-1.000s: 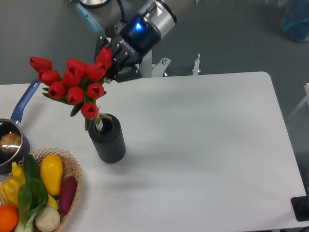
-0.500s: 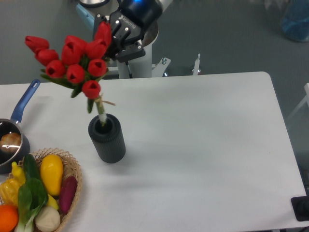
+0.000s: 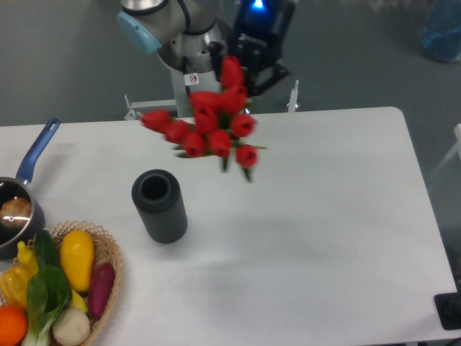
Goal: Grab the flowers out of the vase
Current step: 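Carry the held tulips away from the vase over the open table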
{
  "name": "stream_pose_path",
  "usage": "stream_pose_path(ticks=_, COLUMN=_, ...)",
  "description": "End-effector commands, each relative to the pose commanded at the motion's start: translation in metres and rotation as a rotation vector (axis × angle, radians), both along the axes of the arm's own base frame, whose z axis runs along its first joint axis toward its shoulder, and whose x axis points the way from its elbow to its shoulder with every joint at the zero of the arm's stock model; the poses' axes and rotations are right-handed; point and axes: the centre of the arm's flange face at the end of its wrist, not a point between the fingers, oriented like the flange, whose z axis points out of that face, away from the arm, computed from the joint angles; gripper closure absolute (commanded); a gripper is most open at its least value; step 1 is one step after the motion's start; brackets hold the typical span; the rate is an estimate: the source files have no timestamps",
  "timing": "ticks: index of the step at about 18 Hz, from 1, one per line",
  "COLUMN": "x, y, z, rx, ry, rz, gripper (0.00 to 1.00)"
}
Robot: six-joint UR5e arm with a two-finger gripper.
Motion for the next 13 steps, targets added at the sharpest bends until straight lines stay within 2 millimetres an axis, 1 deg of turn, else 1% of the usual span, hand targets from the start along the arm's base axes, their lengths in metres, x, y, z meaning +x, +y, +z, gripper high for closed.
stream_pose_path(ticks=2, x=-0.020, y=-0.001, z=-0.015, rx=-0.117, ry=0.025, rz=0.019, gripper=1.00)
stream_pose_path(ticks=4, x=-0.042, y=-0.002, z=-0.036, rx=-0.232, ry=0.046, rz=-0.004, gripper=1.00)
stream_pose_path(ticks=6, x=-0.052, y=-0.004, z=-0.049, rx=-0.299, ry=0.022, rz=-0.012, gripper=1.00)
stream_pose_path(ticks=9, x=-0.076, y=-0.006, z=-0.071, rx=-0.425, ry=0.010, rz=0.005, gripper=1.00)
stream_pose_path(ticks=10, x=-0.083, y=-0.003, z=-0.079, rx=-0.446, ry=-0.009, rz=-0.001, gripper=1.00)
stream_pose_path(ticks=11, x=-0.087, y=0.004, z=-0.084, rx=-0.467, ry=-0.027, rz=-0.015, gripper=1.00)
stream_pose_path(ticks=13, x=-0.099, y=0.004, z=-0.090, rx=-0.551, ry=-0.046, rz=-0.013, gripper=1.00)
